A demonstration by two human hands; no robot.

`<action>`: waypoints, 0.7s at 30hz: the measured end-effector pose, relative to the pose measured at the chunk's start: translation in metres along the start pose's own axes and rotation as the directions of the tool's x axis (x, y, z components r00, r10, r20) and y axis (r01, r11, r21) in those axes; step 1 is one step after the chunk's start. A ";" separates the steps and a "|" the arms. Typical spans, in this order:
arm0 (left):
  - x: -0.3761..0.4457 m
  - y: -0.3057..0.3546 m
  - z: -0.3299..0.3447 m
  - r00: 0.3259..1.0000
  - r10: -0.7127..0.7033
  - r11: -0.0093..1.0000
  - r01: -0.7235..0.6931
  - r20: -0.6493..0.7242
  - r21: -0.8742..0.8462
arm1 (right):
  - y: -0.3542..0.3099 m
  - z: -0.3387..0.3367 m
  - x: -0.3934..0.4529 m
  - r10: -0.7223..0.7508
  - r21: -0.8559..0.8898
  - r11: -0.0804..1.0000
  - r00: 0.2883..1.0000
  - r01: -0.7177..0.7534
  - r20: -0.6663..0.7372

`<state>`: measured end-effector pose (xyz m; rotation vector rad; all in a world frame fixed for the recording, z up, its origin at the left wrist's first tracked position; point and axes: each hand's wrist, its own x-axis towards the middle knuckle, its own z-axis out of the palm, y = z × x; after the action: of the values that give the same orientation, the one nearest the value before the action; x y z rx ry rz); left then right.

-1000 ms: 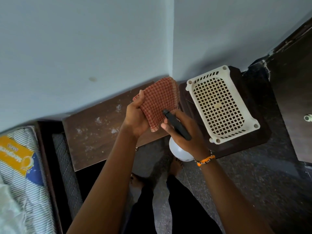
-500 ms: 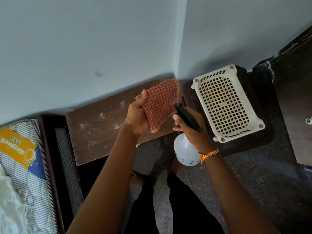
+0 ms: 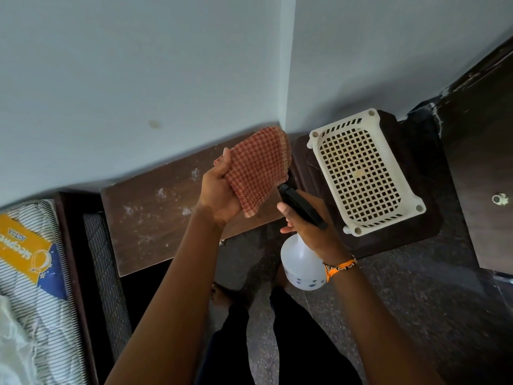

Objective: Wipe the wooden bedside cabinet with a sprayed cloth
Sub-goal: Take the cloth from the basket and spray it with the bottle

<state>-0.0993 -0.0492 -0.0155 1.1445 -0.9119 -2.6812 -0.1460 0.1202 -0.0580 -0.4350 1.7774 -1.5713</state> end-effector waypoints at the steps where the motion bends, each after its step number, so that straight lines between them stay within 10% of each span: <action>1: 0.001 -0.002 0.001 1.000 -0.005 1.000 0.005 -0.004 -0.007 | -0.002 -0.005 0.001 0.003 0.011 1.000 1.000 -0.003 -0.016; 12: 0.001 -0.034 0.017 0.986 -0.161 0.986 0.160 0.034 0.035 | -0.038 -0.086 0.054 -0.278 -0.254 0.954 0.797 0.162 -0.536; 21: 0.014 -0.052 0.013 0.975 -0.219 0.974 0.221 -0.032 0.057 | 0.012 -0.130 0.117 -0.335 -0.422 0.900 0.787 0.105 -0.518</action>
<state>-0.1105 -0.0046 -0.0469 1.3658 -0.9186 -2.8194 -0.3146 0.1376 -0.1024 -0.3744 2.6134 -1.6383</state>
